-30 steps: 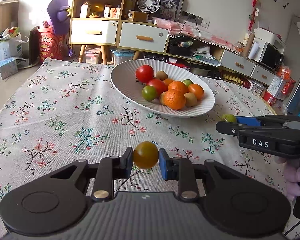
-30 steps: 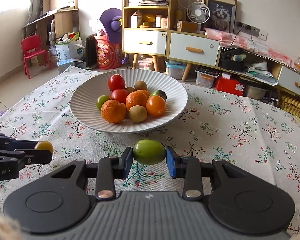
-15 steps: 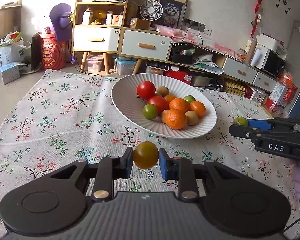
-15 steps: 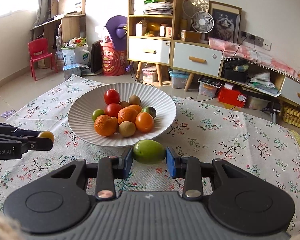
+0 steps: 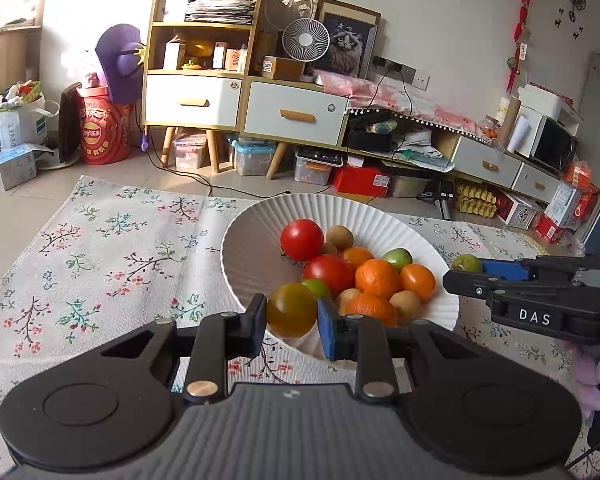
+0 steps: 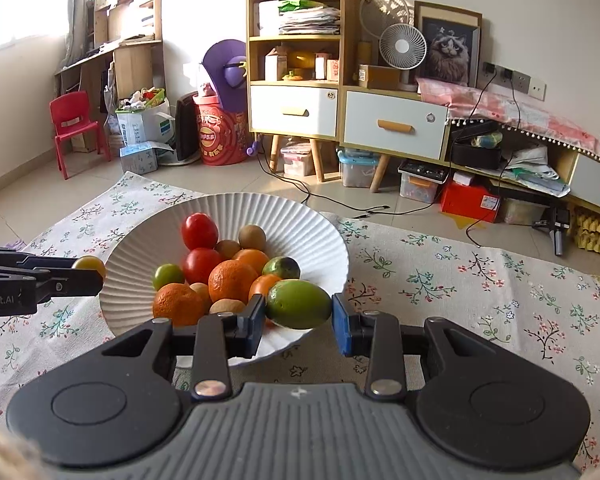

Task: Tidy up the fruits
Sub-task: 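Lift the yellow tomato and lime and carry them over the bowl, then open both tools to release the tomato and lime into the bowl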

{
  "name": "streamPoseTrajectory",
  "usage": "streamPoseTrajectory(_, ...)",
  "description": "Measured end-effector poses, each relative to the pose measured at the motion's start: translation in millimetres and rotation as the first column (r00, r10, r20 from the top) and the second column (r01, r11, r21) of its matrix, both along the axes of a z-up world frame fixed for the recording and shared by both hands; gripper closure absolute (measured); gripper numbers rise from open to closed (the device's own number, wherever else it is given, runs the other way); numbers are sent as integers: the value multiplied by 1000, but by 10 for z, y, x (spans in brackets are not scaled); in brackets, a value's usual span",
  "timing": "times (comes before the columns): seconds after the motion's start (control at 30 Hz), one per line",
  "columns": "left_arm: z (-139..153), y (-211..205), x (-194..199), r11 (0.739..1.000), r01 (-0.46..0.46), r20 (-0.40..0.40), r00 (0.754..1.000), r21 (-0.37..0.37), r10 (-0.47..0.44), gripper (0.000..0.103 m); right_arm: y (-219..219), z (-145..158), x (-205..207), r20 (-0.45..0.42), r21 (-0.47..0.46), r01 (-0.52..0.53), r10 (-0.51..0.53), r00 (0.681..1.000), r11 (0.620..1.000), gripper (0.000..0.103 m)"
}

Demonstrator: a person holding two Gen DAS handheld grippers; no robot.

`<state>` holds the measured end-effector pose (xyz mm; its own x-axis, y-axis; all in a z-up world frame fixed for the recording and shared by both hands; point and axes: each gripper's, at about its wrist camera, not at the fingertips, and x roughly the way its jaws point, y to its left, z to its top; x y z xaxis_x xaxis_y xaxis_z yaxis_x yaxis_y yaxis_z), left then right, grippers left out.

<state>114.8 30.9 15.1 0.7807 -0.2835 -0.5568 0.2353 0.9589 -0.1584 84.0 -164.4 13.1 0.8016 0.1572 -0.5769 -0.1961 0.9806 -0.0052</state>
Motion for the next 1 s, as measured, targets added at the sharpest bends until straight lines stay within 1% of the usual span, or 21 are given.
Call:
streamPoseTrajectory(0.3,-107,-35,350,1000,-15,-29,999,-2,15,82,33,12,316,5,-22,2,-2,1000,1000,71)
streamPoseTrajectory(0.37,-133,-19,420,1000,-13,-43,999,-17,12,83,36,21,408,4,-21,9,-9,1000,1000,71)
streamPoseTrajectory(0.5,-166,-4,491,1000,-1,-47,999,-30,-1,82,38,-8,568,-21,4,19,-19,1000,1000,71)
streamPoseTrajectory(0.67,-181,-2,582,998,17,-64,998,-60,-21,82,56,-89,727,-62,8,36,-36,997,999,71)
streamPoseTrajectory(0.77,-181,-13,599,997,25,-62,998,-67,-29,82,69,-94,752,-68,21,34,-33,997,999,71)
streamPoseTrajectory(0.87,-176,5,612,996,33,-67,997,-82,-38,82,120,-95,753,-71,10,18,-18,997,1000,71)
streamPoseTrajectory(1.0,-167,8,626,996,41,-68,997,-82,-46,82,164,-114,739,-72,-4,-1,1,997,1000,70)
